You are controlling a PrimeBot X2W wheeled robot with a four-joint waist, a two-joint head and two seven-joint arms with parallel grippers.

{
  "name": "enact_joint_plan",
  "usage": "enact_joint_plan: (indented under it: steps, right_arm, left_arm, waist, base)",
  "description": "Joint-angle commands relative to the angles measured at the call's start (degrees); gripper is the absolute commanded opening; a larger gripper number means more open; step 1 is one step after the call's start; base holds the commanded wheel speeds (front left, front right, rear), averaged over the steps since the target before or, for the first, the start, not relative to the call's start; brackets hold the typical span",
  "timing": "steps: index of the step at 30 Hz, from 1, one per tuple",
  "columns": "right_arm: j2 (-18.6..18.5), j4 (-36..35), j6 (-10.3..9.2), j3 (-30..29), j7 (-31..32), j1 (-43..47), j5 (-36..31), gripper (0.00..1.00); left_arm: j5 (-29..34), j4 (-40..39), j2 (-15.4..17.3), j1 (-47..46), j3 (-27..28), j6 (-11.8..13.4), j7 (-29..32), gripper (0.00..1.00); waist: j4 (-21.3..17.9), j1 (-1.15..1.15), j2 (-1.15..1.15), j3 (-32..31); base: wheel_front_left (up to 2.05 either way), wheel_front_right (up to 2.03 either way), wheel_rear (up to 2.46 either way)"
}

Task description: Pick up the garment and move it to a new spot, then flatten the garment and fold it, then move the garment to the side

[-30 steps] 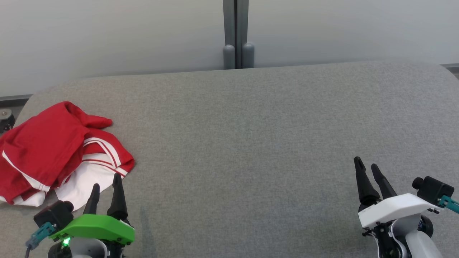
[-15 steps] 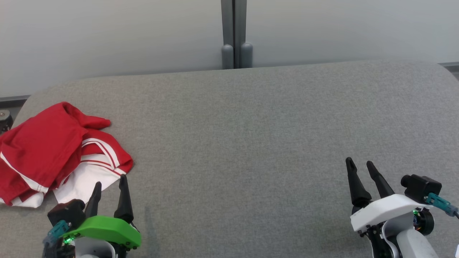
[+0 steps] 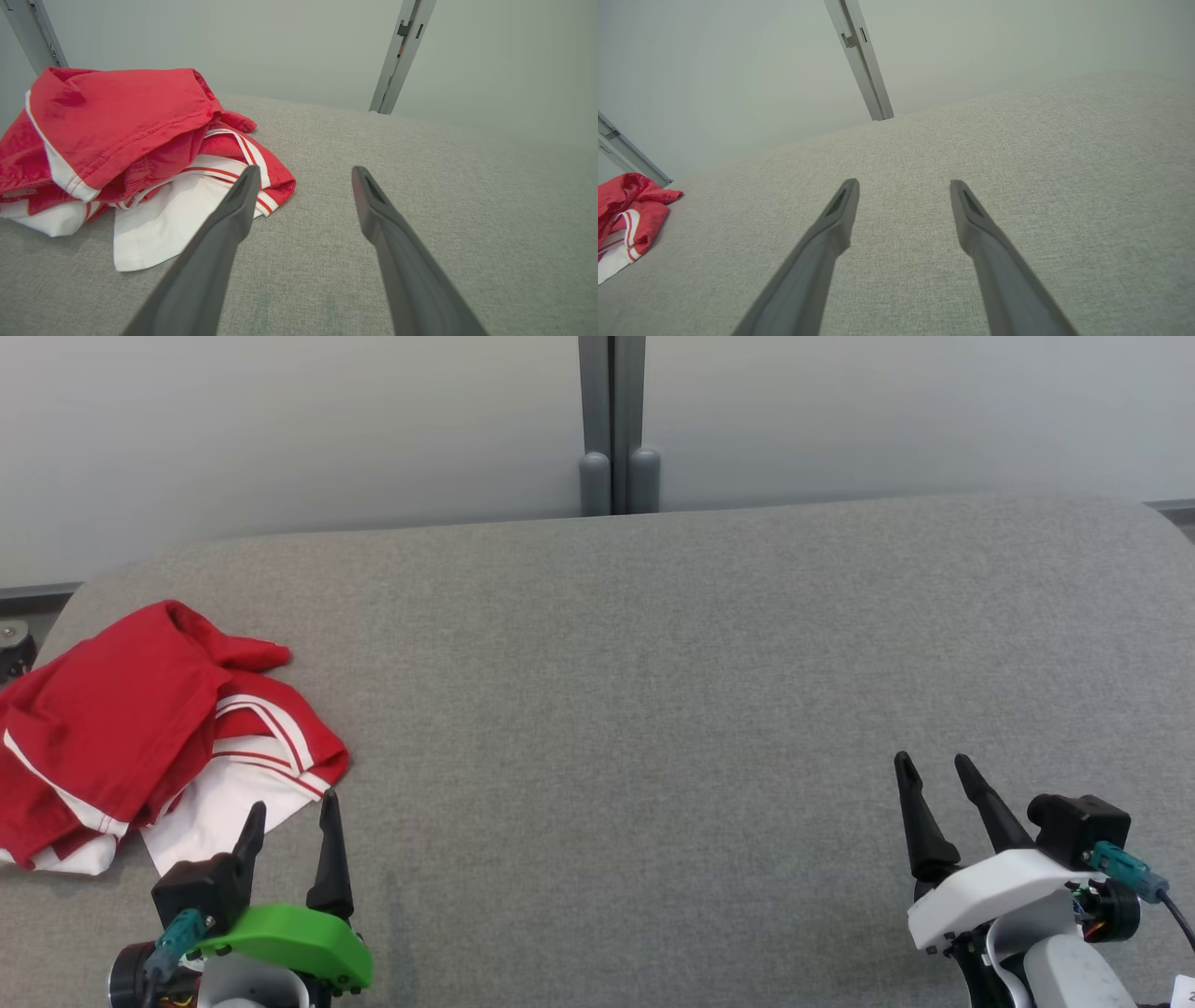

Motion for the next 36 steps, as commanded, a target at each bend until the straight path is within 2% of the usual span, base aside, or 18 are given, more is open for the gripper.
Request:
enact_joint_plan:
  steps: [1, 17, 28, 33, 36]
  right_arm:
    - [-0.21, -0.18, 0.02, -0.13, -0.59, -0.67, -1.86, 1.00]
    - [0.12, 0.41, 0.02, -0.53, -2.59, -0.76, -10.16, 1.00]
    - [0.19, 0.79, 0.01, -0.82, -3.79, -0.66, -15.22, 1.00]
    - [0.21, 0.56, 0.01, 0.36, -4.28, -0.49, -17.27, 1.00]
    - [0.20, 0.64, 0.00, 1.08, -4.61, -0.22, -18.36, 1.00]
  left_arm:
    - [1.56, -0.31, 0.59, -0.29, -0.23, 0.33, -0.58, 1.00]
    - [9.58, -0.31, 1.00, 0.06, -1.14, 0.85, -2.52, 1.00]
    - [13.42, -0.10, -0.35, 0.95, 0.32, 1.02, -3.72, 1.00]
    - [15.34, 0.60, -1.03, 1.00, 1.18, 1.21, -4.17, 1.00]
    - [16.90, 0.96, -1.36, 0.92, 1.41, 1.02, -4.60, 1.00]
  waist:
    - [0.01, 0.00, 0.00, 0.05]
    - [-0.15, 0.00, 0.00, 0.08]
    - [0.05, 0.00, 0.00, 0.16]
    - [2.17, 0.00, 0.00, 0.34]
    - [5.02, 0.00, 0.00, 0.50]
  base:
    - [0.00, 0.00, 0.00]
    - [0.00, 0.00, 0.00]
    - [0.00, 0.00, 0.00]
    - [0.00, 0.00, 0.00]
    - [0.00, 0.00, 0.00]
